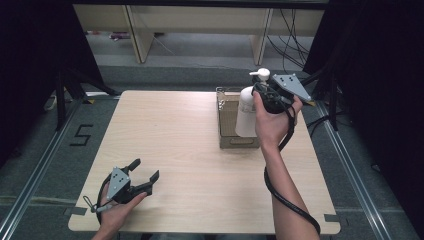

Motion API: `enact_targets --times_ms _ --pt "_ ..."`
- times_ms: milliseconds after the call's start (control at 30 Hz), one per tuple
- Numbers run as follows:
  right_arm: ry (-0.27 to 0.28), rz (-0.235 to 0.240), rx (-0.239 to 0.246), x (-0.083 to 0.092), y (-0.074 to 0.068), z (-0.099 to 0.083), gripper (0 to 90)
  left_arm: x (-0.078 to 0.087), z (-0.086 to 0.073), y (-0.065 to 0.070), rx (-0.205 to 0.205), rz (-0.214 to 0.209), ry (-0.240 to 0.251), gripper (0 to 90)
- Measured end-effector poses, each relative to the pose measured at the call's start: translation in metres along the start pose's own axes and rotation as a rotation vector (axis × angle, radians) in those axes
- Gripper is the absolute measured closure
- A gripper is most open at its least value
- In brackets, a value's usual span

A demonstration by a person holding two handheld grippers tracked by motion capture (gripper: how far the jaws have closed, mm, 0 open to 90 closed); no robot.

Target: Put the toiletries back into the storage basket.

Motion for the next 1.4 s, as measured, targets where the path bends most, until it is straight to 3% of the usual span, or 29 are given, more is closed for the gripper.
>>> enact_targets --times_ms 767,833,1400 --pt "-0.037 -0.024 -0.006 -0.018 0.002 -0.008 60.7 -0.001 -0.001 0.001 -0.003 -0.006 -0.008 18.6" --pt "-0.038 -0.031 0.012 -0.02 0.003 -0.01 60.7 -0.001 -0.001 0.001 -0.004 -0.007 -0.007 18.6" --pt "-0.056 -0.024 -0.006 -0.021 0.002 -0.018 60.6 -0.001 -0.002 0.001 -0.005 -0.008 -0.01 18.6"
Point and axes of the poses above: each handheld gripper's, and its own axes: x roughly backward along the jaws, z roughly out of its top, y roughly to its right, the point moved 2 cm from there along -x, roughly forward along the jaws, and after that the axes turned 10 degrees about x, right-handed, at the moved point
